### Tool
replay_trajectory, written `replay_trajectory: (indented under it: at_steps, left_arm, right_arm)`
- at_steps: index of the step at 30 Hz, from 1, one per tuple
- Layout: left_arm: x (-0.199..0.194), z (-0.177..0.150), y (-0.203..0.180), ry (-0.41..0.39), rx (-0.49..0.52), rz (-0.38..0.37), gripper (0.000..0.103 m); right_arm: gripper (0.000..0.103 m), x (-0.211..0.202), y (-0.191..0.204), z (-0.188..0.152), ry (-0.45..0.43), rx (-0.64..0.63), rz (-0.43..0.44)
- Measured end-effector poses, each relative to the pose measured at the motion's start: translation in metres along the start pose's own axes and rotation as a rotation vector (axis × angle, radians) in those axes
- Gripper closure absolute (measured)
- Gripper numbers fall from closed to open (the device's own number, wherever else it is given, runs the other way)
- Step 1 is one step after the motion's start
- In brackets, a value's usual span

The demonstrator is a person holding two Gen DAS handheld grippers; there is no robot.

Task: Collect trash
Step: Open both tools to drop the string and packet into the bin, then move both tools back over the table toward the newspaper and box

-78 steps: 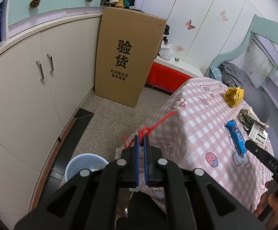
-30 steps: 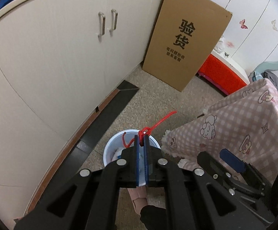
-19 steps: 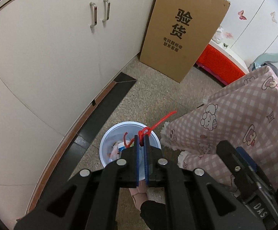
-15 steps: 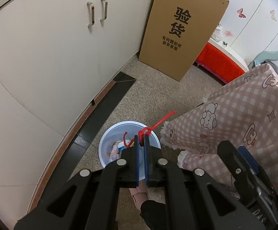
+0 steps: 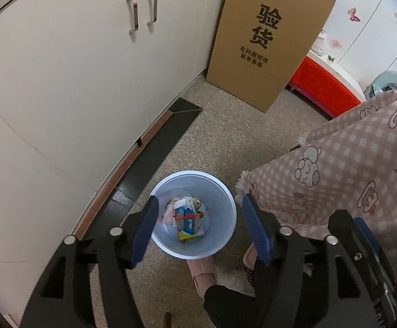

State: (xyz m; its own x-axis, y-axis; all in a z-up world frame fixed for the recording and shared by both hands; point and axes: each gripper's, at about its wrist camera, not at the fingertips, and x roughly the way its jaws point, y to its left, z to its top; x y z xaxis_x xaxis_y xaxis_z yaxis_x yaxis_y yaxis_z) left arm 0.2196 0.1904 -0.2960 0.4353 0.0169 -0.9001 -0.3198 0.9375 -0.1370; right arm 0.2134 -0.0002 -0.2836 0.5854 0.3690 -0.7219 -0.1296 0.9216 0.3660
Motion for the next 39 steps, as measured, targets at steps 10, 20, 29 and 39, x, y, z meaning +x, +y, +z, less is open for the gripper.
replay_trajectory:
  at_steps: [10,20,29,39]
  left_arm:
    - [-0.008,-0.007,0.003,-0.004,0.004,0.016,0.036]
    - [-0.06,-0.019,0.019,-0.106,-0.036,0.068,0.036]
    - [-0.163,-0.011,0.003,-0.357,-0.044,0.069,0.033]
    - [-0.196,-0.01,-0.141,-0.392,0.233,-0.126,0.027]
  right_arm:
    - [0.015,0.002,0.001,0.001,0.009,-0.003,0.004]
    - [0.014,-0.019,0.014,0.004,0.049,-0.026,0.156]
    - [0.013,-0.138,0.031,0.036,-0.188,-0.083,0.234]
    - [0.013,-0.226,-0.133,0.063,-0.327,0.146,-0.009]
